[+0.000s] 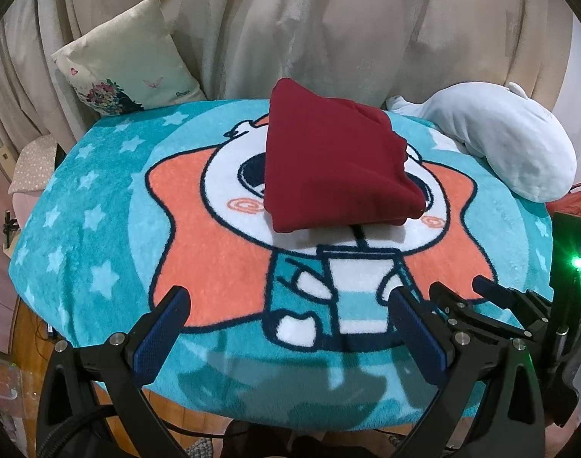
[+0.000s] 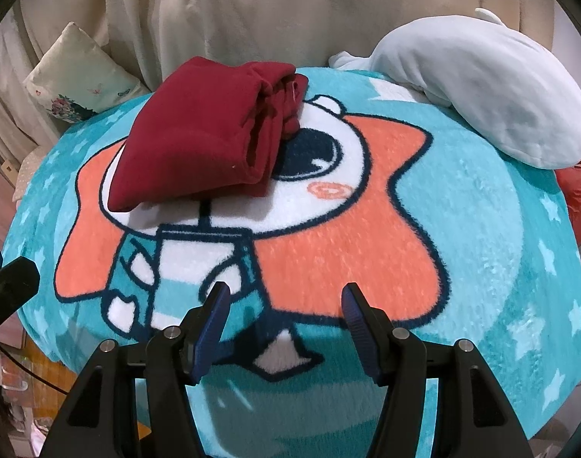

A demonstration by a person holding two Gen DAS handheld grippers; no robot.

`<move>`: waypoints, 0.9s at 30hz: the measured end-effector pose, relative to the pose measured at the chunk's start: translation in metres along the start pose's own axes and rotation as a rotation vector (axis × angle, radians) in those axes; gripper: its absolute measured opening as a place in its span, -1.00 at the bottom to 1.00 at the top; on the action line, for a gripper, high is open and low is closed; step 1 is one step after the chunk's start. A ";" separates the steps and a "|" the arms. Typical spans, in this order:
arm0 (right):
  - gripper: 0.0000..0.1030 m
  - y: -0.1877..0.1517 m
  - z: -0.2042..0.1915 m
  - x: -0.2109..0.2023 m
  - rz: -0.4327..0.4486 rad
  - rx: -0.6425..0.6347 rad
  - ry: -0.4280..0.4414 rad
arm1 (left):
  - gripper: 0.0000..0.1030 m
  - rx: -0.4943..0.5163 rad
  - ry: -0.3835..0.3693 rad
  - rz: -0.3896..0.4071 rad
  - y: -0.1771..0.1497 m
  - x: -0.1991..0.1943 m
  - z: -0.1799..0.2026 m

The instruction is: Fold small clothes

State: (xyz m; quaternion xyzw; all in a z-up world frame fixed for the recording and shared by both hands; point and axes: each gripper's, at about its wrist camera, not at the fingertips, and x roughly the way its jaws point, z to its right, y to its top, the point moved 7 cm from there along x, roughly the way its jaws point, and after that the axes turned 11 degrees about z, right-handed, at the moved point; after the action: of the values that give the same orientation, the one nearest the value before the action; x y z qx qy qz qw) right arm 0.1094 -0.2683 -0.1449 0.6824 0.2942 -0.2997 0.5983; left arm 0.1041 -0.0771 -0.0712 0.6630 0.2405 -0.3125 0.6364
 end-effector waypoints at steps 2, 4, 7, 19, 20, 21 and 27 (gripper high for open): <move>0.25 -0.001 -0.001 0.000 -0.002 -0.002 0.001 | 1.00 -0.001 0.000 -0.001 0.000 0.000 0.000; 0.25 -0.001 -0.002 0.000 -0.004 -0.005 0.004 | 1.00 -0.002 0.001 0.000 0.000 0.001 -0.001; 0.25 -0.001 -0.005 0.001 -0.005 -0.013 0.007 | 1.00 -0.006 -0.001 -0.002 -0.001 -0.001 0.000; 0.26 -0.002 -0.009 0.003 -0.007 -0.021 0.009 | 1.00 -0.013 -0.001 -0.017 -0.003 0.001 -0.003; 0.26 -0.002 -0.009 0.003 -0.007 -0.021 0.009 | 1.00 -0.013 -0.002 -0.018 -0.003 0.002 -0.003; 0.26 -0.002 -0.009 0.003 -0.007 -0.021 0.009 | 1.00 -0.013 -0.003 -0.021 -0.003 0.002 -0.003; 0.26 -0.001 -0.005 0.001 0.004 -0.016 -0.003 | 1.00 -0.013 -0.004 -0.032 -0.005 0.006 -0.003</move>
State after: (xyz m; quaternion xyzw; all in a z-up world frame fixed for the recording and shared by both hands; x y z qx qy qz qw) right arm 0.1094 -0.2629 -0.1461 0.6779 0.2944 -0.2972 0.6046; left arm 0.1050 -0.0741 -0.0784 0.6542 0.2518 -0.3224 0.6361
